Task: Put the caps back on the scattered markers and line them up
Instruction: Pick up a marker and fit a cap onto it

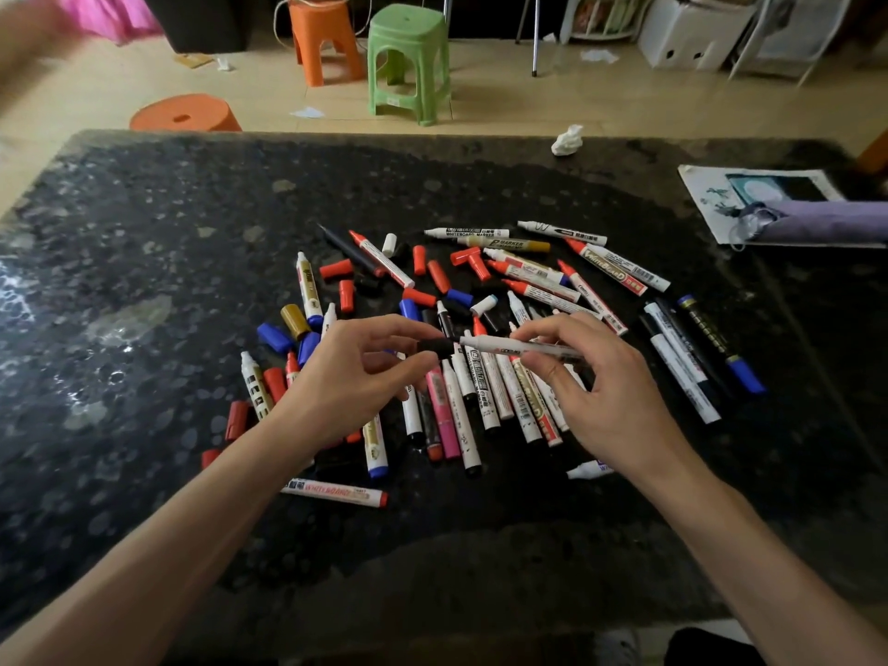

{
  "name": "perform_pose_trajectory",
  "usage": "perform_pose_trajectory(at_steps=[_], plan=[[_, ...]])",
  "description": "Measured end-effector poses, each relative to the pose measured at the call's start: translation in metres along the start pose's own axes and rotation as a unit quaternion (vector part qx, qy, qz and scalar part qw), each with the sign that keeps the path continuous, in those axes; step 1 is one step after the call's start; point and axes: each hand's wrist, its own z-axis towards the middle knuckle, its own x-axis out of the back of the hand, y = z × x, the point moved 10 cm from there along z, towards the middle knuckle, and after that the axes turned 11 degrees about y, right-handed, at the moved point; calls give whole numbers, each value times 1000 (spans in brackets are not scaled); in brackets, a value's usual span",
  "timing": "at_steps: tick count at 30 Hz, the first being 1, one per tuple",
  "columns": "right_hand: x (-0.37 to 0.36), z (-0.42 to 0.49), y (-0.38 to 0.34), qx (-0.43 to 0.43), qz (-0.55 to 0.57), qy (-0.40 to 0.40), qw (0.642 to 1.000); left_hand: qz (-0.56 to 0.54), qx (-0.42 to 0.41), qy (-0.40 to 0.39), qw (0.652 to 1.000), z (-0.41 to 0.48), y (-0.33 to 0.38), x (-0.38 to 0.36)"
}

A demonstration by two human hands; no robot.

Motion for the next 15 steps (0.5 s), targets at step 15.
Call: perform_pose_trajectory(at_steps=[15], plan=[[6,0,-2,24,-29,31,999,1,1,7,1000,1,1,-5]])
